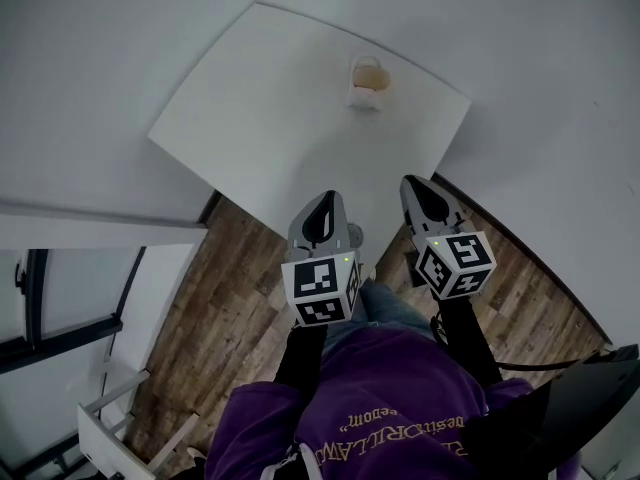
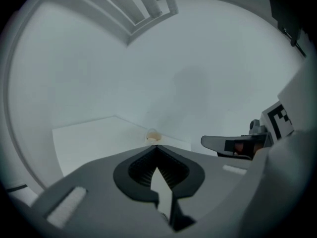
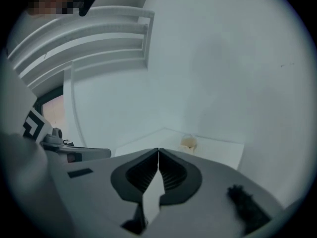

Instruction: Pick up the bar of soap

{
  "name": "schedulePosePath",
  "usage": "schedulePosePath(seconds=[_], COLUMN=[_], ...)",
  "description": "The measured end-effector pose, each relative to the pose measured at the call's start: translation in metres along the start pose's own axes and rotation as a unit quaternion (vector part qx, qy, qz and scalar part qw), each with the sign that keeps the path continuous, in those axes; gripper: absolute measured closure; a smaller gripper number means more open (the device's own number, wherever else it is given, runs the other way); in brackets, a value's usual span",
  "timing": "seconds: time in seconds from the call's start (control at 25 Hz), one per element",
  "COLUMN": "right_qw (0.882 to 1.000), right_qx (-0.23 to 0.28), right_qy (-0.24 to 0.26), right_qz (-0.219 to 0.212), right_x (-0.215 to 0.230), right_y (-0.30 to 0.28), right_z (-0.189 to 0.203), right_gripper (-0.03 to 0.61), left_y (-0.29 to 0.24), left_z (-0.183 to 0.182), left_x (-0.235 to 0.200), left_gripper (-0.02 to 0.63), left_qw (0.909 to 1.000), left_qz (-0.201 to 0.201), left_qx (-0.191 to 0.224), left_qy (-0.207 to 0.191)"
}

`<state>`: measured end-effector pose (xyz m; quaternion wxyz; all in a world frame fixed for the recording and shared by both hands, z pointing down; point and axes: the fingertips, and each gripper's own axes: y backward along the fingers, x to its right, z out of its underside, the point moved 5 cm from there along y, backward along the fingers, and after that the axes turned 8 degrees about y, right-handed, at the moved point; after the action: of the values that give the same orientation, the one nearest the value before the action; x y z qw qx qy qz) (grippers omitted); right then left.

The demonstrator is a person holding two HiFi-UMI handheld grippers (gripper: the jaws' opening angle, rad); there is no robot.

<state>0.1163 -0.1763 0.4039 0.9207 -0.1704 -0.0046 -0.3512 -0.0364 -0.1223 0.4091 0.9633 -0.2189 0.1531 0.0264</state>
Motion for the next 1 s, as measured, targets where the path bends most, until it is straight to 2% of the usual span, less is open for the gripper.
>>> schedulePosePath(seconds=[0.2, 0.48, 0.64, 1.0], right_qw=[1.000, 0.999, 0.998, 0.996], right_qx=[-0.011, -0.028, -0.046, -0.070], right_qy=[-0.006, 0.007, 0.009, 0.011], right_qz=[0.003, 0.024, 0.031, 0.054], right_x=[0.009, 0.023, 0.034, 0.050], right_y=[-0.033, -0.079, -0.103, -0.141], right_z=[-0.003, -0.015, -0.015, -0.005], right_gripper=[0.569, 0.569, 0.569, 0.569], left_y=[-0.026, -0.079, -0.104, -0.142], left_z=[-0.009, -0.037, -0.037, -0.036], left_x=[-0.020, -0.032, -0.039, -0.065], left_gripper=[0.606, 0.606, 0.606, 0.606], left_qw=[0.9999, 0.9989, 0.9973, 0.9950], left_qz=[-0.004, 0.038, 0.055, 0.062], left_qx=[-0.015, -0.028, -0.048, -0.070], left_qy=[0.007, 0.004, 0.009, 0.035])
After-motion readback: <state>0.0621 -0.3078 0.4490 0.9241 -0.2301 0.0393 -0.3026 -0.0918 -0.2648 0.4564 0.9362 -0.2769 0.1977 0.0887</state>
